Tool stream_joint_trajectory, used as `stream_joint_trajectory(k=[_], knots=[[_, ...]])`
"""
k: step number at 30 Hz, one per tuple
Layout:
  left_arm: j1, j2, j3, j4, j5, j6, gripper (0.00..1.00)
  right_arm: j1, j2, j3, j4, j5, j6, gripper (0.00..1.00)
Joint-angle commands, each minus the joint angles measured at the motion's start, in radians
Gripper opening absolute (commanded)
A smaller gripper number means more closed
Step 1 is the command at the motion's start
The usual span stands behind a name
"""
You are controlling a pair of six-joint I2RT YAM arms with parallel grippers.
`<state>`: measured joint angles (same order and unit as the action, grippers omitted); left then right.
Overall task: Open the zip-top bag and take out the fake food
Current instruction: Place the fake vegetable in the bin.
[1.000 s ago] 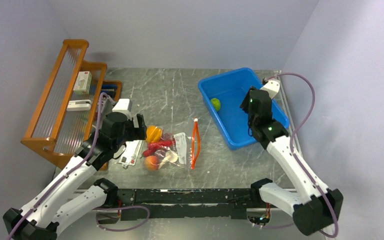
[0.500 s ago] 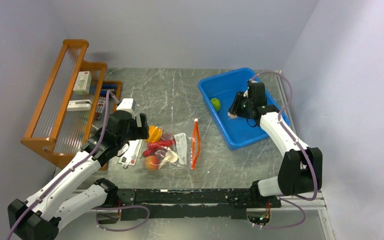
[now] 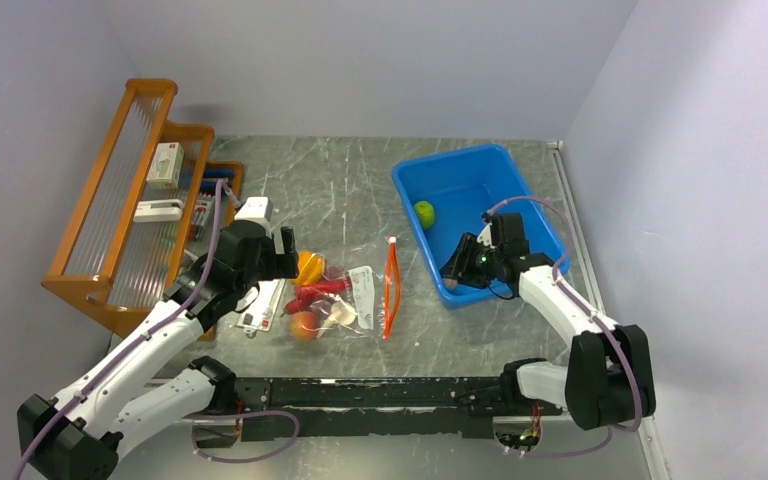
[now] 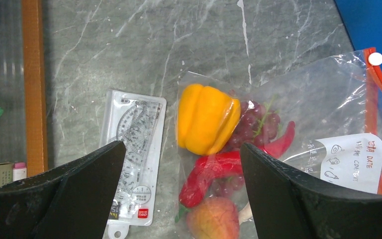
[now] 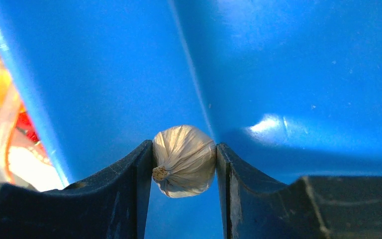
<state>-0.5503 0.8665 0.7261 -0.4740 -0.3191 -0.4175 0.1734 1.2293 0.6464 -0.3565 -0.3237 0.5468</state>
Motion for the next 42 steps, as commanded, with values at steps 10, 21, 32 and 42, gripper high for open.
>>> stream_joint_trajectory(k=[10, 21, 32, 42], knots=[[0.006, 0.002, 0.008, 0.026, -0.039, 0.012, 0.98, 0.044, 0.023, 0.229, -0.013, 0.287, -0.121, 0.22], [0.006, -0.017, 0.007, 0.028, -0.05, 0.013, 0.98, -0.011, 0.506, 0.516, 0.113, 0.202, -0.065, 0.23], [0.006, -0.004, 0.007, 0.024, -0.061, 0.01, 0.98, -0.019, 0.72, 0.68, 0.112, 0.174, -0.113, 0.34], [0.006, 0.079, 0.042, -0.017, -0.045, 0.016, 0.98, -0.111, 0.651, 0.633, 0.109, 0.081, -0.148, 0.58]])
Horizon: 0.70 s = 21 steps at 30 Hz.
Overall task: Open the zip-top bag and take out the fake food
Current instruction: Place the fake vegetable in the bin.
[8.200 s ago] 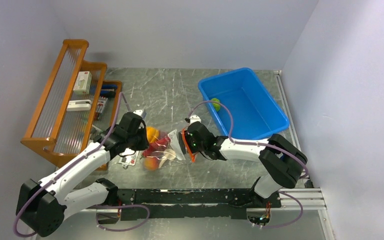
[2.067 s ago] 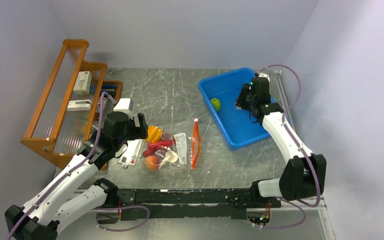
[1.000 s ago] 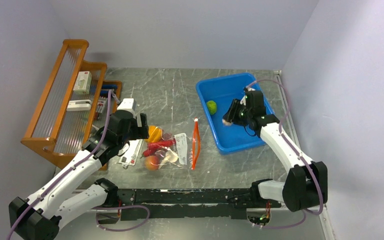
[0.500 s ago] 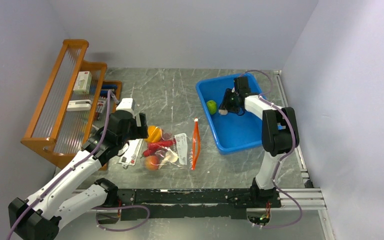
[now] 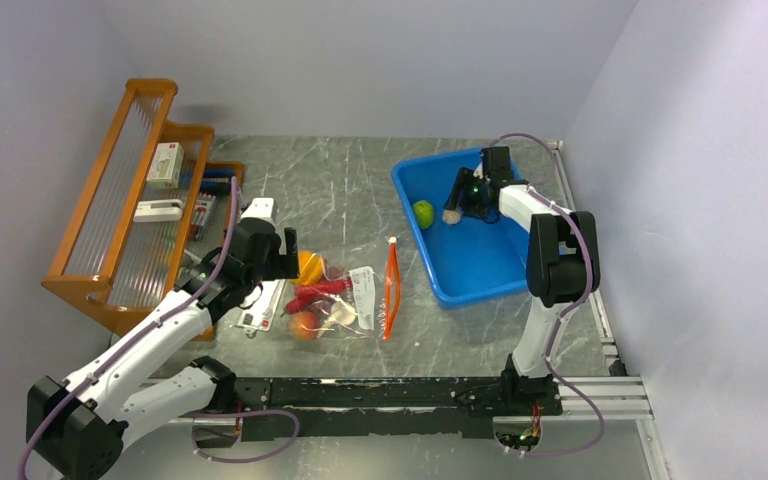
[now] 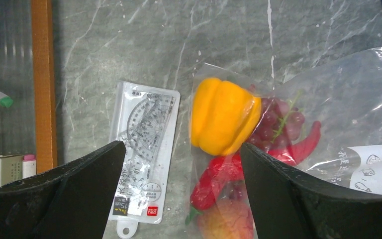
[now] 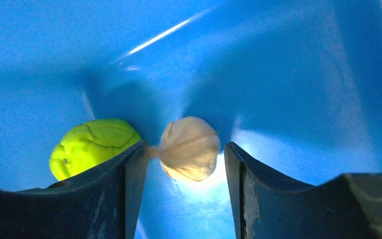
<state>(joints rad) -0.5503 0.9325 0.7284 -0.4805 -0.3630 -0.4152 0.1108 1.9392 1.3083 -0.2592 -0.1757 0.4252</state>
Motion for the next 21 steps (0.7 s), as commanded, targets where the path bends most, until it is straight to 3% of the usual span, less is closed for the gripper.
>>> stream_joint_trajectory(k=[1, 6, 10, 13, 21], knots=[[0.007, 0.015, 0.041, -0.01, 0.003, 0.013, 0.98, -0.053, -0.065, -0.04, 0.013, -0.09, -0.033, 0.59], [0.006, 0.015, 0.036, -0.003, 0.016, 0.013, 0.98, -0.057, -0.069, -0.061, 0.021, -0.18, -0.039, 0.61], [0.006, 0.018, 0.038, -0.009, 0.011, 0.009, 0.98, -0.056, -0.1, -0.102, 0.081, -0.22, -0.009, 0.55], [0.006, 0.026, 0.039, -0.01, 0.015, 0.007, 0.98, -0.057, -0.071, -0.107, 0.094, -0.247, 0.016, 0.44], [0.006, 0.051, 0.051, -0.026, 0.016, 0.009, 0.98, -0.057, 0.052, -0.022, 0.115, -0.326, 0.054, 0.4]])
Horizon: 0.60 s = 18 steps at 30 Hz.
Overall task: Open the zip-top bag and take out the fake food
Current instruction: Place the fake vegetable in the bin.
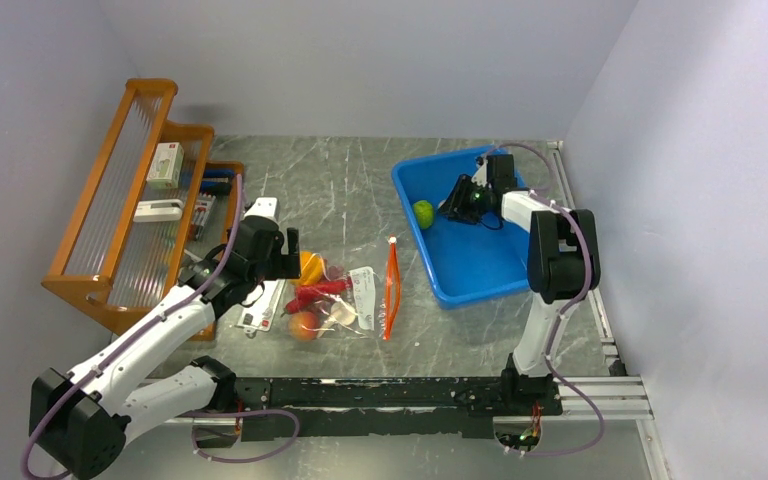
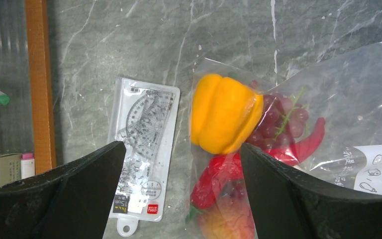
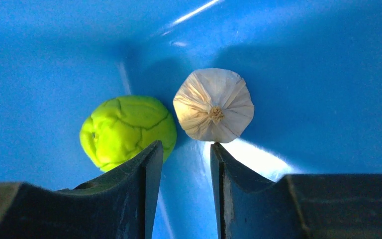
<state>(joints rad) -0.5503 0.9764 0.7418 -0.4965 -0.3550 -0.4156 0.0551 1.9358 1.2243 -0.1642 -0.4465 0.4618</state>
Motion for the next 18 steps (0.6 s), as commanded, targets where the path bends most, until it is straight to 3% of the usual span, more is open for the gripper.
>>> stream_joint_trajectory(k=[1, 10, 18], knots=[[0.006, 0.006, 0.039, -0.012, 0.006, 0.009, 0.98, -0.001, 0.06, 0.066, 0.018, -0.062, 0.018, 0.41], [0.006, -0.01, 0.026, 0.01, 0.022, 0.006, 0.98, -0.002, -0.134, -0.055, 0.025, -0.01, -0.031, 0.47], [0.008, -0.011, 0.036, -0.004, 0.026, 0.009, 0.98, 0.046, -0.666, -0.52, 0.503, -0.012, -0.057, 0.52]])
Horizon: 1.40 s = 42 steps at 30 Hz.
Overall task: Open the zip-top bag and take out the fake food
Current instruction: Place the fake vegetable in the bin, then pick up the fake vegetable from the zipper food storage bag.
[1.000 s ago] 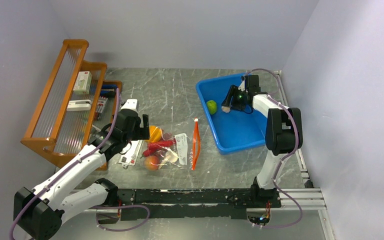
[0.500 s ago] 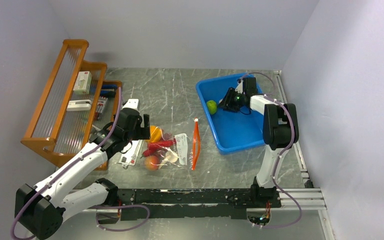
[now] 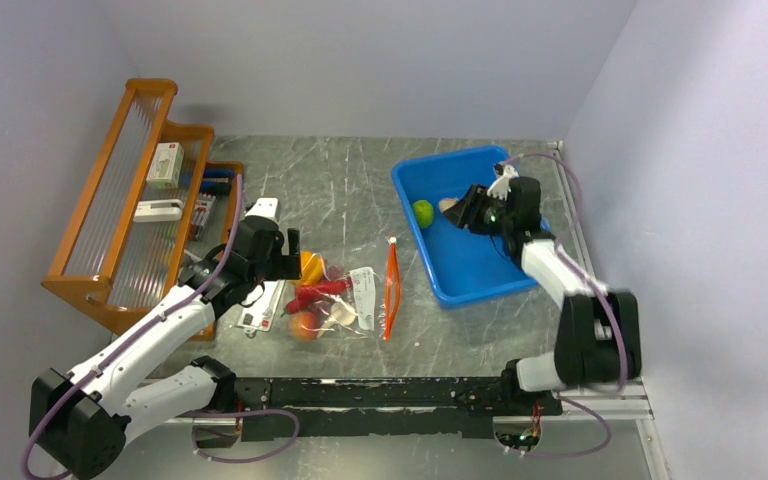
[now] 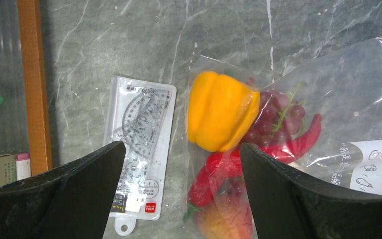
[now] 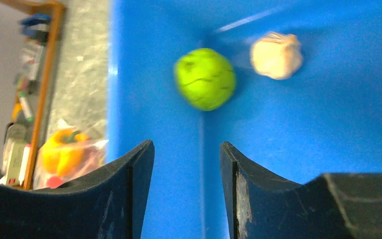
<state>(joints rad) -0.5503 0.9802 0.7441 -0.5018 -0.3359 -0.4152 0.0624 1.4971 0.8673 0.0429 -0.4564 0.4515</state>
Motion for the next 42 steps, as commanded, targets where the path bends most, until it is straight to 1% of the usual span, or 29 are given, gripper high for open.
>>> stream_joint_trajectory(k=[1, 4, 6, 8, 11, 14, 18, 22, 25, 30, 33, 37, 42], knots=[[0.006, -0.018, 0.03, 0.006, 0.008, 0.004, 0.98, 0.052, -0.295, -0.239, 0.354, -0.008, -0.073, 0.52], [0.008, -0.021, 0.022, 0.018, 0.015, 0.001, 0.98, 0.096, -0.477, -0.376, 0.486, -0.046, -0.134, 0.52], [0.008, -0.015, 0.024, 0.017, 0.017, 0.002, 0.98, 0.141, -0.56, -0.434, 0.527, -0.079, -0.165, 0.52], [0.007, -0.004, 0.03, 0.01, 0.021, 0.003, 0.98, 0.197, -0.619, -0.464, 0.517, -0.111, -0.208, 0.52], [0.007, 0.013, 0.041, -0.006, 0.021, 0.0, 0.98, 0.304, -0.678, -0.491, 0.453, -0.136, -0.291, 0.5], [0.008, 0.028, 0.047, -0.014, 0.025, 0.001, 0.98, 0.368, -0.712, -0.52, 0.419, -0.159, -0.359, 0.49], [0.007, 0.03, 0.046, -0.013, 0.03, 0.001, 0.98, 0.394, -0.708, -0.508, 0.316, -0.2, -0.436, 0.47], [0.007, 0.019, 0.04, -0.006, 0.028, 0.0, 0.98, 0.408, -0.685, -0.46, 0.19, -0.232, -0.536, 0.41], [0.008, 0.016, 0.04, -0.005, 0.026, -0.002, 0.98, 0.425, -0.657, -0.434, 0.153, -0.24, -0.568, 0.38], [0.008, 0.021, 0.043, -0.008, 0.026, -0.002, 0.98, 0.497, -0.595, -0.363, -0.001, -0.188, -0.66, 0.37], [0.008, 0.03, 0.045, -0.01, 0.029, -0.001, 0.98, 0.535, -0.563, -0.334, -0.064, -0.135, -0.701, 0.36], [0.007, 0.033, 0.046, -0.012, 0.029, 0.0, 0.98, 0.569, -0.532, -0.315, -0.105, -0.062, -0.726, 0.35], [0.008, 0.035, 0.043, -0.009, 0.03, 0.0, 0.98, 0.601, -0.496, -0.303, -0.125, -0.028, -0.736, 0.35]])
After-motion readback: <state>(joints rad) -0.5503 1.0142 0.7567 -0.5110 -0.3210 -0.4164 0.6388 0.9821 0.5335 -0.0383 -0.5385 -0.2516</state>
